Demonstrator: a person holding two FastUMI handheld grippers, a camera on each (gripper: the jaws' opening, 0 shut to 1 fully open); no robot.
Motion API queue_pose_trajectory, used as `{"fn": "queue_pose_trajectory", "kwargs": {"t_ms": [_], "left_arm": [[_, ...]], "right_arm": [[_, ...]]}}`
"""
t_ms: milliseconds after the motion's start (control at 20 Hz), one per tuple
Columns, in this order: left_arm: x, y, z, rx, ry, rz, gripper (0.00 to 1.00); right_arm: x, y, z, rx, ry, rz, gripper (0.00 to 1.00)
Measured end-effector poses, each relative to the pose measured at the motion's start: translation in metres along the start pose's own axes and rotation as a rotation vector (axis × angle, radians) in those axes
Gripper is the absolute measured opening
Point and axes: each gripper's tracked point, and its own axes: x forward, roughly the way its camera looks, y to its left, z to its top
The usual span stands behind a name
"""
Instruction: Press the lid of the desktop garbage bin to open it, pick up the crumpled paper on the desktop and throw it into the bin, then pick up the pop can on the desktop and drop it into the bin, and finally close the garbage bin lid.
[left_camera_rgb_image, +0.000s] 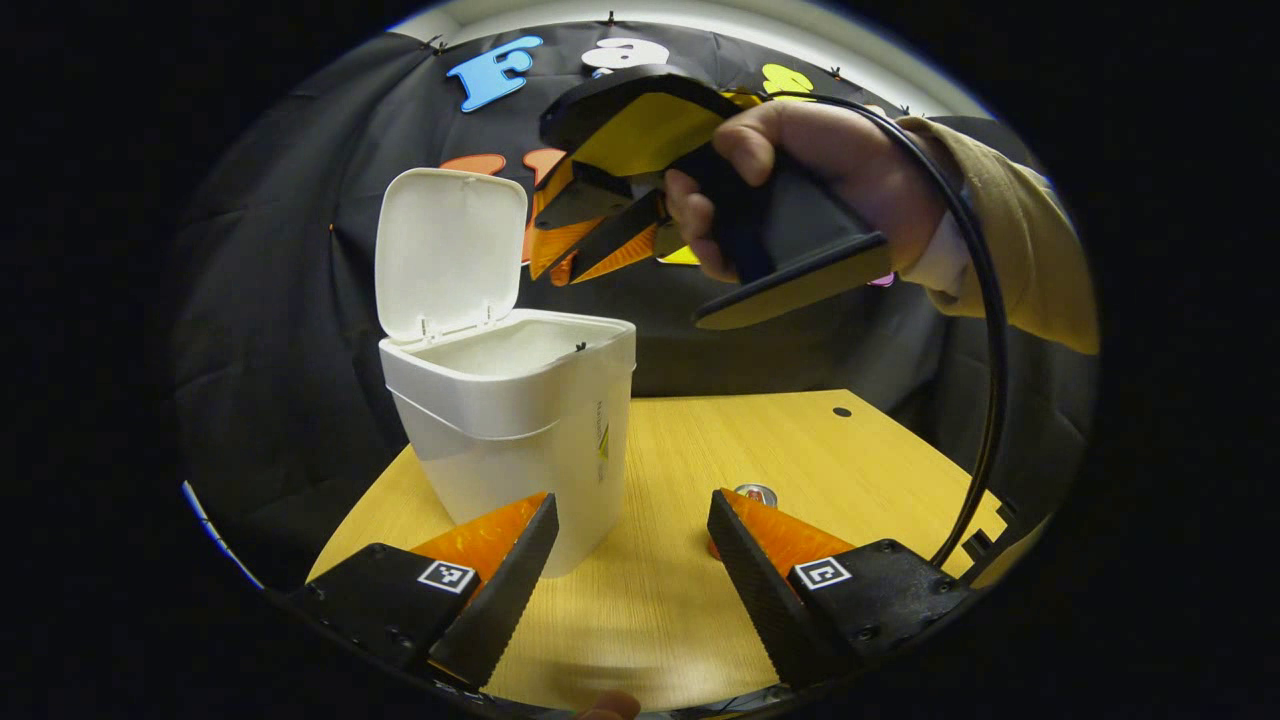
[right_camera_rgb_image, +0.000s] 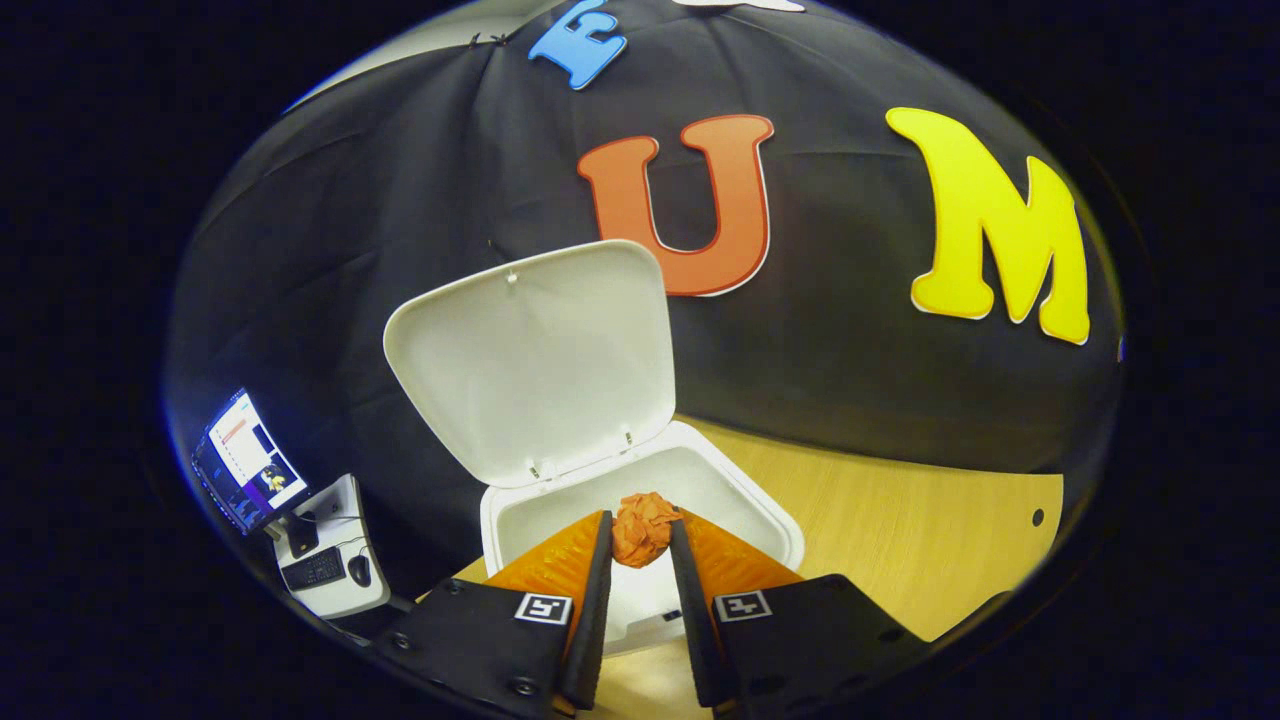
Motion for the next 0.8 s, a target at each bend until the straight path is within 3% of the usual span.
{"fn": "queue_pose_trajectory", "kwargs": {"t_ms": [250,350,450,550,600,700,800], "left_arm": [[-0.003,0.003,-0.007,0.008,0.006,0.002,0.99],[-0.002,0.003,-0.007,0.015,0.002,0.001,0.99],[0.000,-0.001,-0.009,0.009,0.011,-0.009,0.99],[-0.001,-0.006,-0.009,0.004,0.009,-0.015,1.00],[-0.001,-0.008,-0.009,0.003,0.001,-0.020,0.99],[0.001,-0.018,-0.004,0.008,-0.027,-0.054,1.00],[0.001,-0.024,-0.004,0.012,-0.048,-0.057,0.99]], "right_arm": [[0.007,0.008,-0.006,-0.003,0.003,0.007,0.35],[0.006,0.003,-0.004,-0.011,-0.007,-0.012,0.46],[0.003,0.004,-0.002,0.003,-0.015,-0.008,0.46],[-0.004,0.000,0.000,0.004,-0.025,-0.005,0.54],[-0.010,-0.001,0.002,0.003,-0.034,-0.005,0.64],[-0.022,-0.013,0.009,0.008,-0.069,-0.035,0.70],[-0.035,-0.026,0.012,0.028,-0.091,-0.054,0.70]]}}
